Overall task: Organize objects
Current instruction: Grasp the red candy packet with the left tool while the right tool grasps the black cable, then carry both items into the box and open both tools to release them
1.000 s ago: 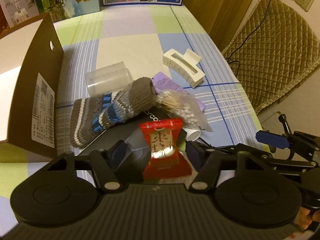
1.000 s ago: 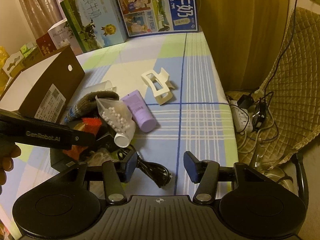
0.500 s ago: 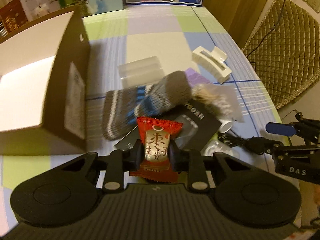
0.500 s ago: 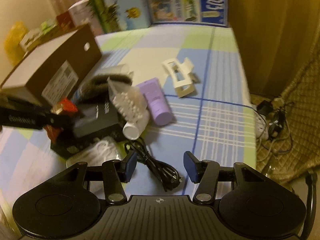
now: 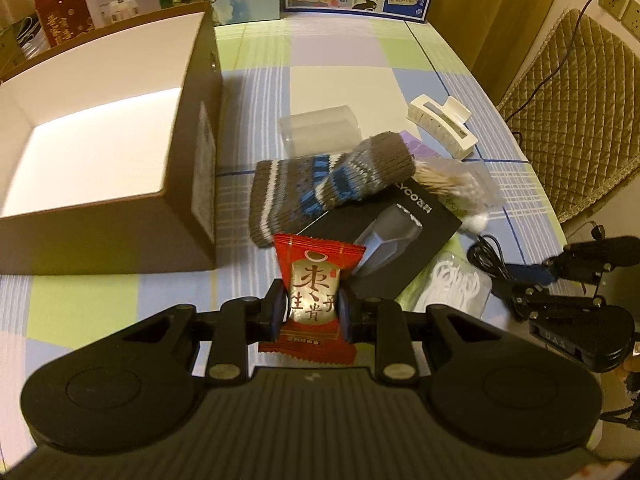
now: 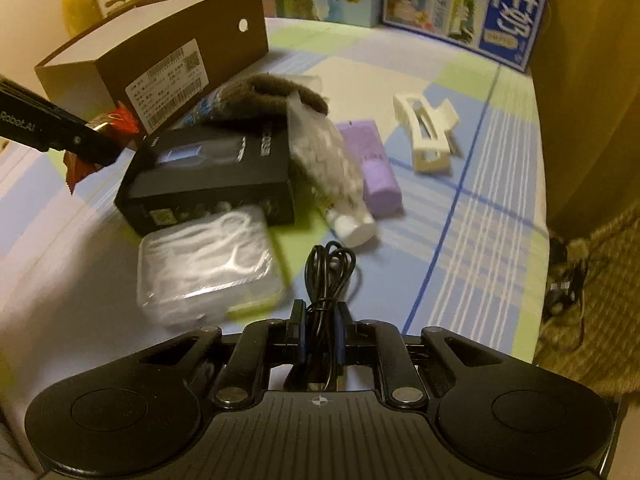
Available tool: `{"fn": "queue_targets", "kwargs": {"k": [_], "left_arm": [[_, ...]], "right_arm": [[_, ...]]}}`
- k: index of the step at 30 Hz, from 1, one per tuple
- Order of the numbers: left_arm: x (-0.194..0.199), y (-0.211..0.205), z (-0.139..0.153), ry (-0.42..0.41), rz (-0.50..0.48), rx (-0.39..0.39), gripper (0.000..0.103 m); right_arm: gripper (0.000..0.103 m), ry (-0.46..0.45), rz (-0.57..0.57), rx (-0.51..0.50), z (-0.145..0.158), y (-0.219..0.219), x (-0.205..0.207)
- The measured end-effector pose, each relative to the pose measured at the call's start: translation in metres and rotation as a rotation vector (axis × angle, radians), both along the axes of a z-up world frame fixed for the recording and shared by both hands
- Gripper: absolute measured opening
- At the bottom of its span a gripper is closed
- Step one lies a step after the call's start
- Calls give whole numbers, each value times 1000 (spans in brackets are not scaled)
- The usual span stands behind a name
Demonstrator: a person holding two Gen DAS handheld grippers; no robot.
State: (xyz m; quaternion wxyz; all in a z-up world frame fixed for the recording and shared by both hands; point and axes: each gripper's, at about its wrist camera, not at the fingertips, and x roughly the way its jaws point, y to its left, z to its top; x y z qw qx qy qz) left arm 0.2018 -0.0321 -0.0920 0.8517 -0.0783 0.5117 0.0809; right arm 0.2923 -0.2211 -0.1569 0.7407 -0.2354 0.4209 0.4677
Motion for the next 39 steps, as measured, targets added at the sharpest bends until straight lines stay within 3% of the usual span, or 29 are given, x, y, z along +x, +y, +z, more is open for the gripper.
{"fn": "queue_targets", "kwargs": {"k": [8,13,20,27,33,39], "left_arm": [[-26,18,23,-46,-16,-22,22],[-40,41,49,-98,-51,-24,22],[-54,101,80,-169,-29,-3,22],[-57,178,91,-199,43,53,22],[-46,237,83,-186,93,99,22],[-29,280,63,-128,121,108,22]], "right_arm": [[10,129,-224,132,39,-20,-15],[10,153,-275,256,81,-4,-38],[10,173,-194,387,123,76,-69],[10,174,-106,440,137,179,-91],[10,146,-95,404,132,257,-95],[10,139,-114,329,115,306,-90]]}}
